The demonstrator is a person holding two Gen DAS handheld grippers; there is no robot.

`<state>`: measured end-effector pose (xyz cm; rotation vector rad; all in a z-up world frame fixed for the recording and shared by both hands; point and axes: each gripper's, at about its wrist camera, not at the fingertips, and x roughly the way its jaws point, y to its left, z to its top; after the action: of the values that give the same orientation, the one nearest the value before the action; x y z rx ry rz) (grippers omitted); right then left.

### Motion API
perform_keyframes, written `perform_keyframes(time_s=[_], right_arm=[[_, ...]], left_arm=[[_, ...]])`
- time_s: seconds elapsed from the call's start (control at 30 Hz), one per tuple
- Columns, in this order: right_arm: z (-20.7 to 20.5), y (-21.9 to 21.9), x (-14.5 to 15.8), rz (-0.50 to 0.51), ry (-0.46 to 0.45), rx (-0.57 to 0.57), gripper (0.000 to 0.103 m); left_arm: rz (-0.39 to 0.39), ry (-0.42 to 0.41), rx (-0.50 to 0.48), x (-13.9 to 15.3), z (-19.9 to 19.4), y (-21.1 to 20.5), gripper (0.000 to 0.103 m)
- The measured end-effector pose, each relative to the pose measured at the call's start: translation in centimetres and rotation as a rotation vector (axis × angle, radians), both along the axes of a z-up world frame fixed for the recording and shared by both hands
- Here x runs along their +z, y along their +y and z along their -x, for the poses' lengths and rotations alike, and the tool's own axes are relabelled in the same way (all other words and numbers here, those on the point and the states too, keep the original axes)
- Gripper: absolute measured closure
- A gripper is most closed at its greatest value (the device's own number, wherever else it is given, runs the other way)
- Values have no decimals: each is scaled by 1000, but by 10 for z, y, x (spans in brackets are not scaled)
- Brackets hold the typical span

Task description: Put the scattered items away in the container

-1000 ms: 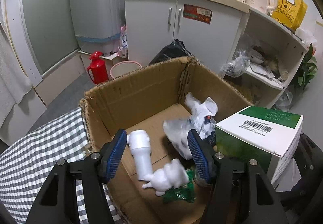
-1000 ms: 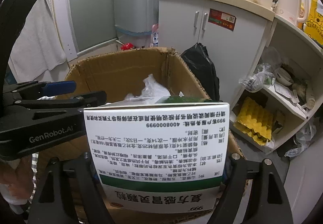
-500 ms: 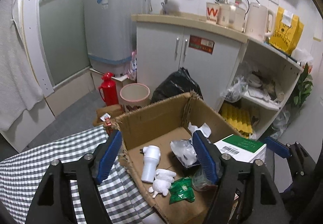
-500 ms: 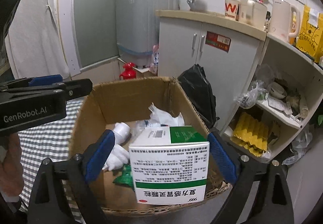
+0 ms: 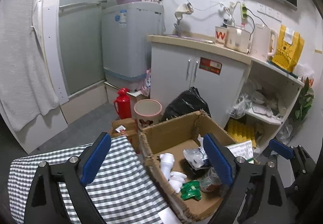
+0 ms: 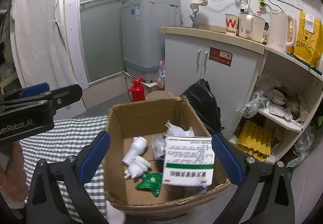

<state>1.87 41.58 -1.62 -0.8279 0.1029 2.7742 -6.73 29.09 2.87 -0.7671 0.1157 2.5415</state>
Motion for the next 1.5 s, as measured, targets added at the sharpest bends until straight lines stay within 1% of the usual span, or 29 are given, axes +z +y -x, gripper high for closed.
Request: perform_keyframes(time_s=[0.13,0.23,0.37,0.53,0.67,0.93,1.13,1.5], right_arm=[[-3,-18,11,2,23,22,0],[-1,-33,18,21,31,61,0],[-2,-53,26,13,57,84,0],[-1,-86,33,18,74,137,0],[-2,-109,36,19,82,178,0],[-5,-148,37,17,83,249,0],[-8,-173,34,20,81,293,0],[-11,-209,27,2,63,350,0]], left_arm=[[-18,35,47,15,-11,-30,0],[-25,44,70,23,-16,-52,0],[-12,71,117,33,-24,-81,0],[-32,88,187,42,-34,-120,0],[-13,110,248,45,-43,-144,0],[3,114,338,39,-62,-190,0],[1,89,409,31,-71,-221,0],[2,65,479,21,-81,-254,0]])
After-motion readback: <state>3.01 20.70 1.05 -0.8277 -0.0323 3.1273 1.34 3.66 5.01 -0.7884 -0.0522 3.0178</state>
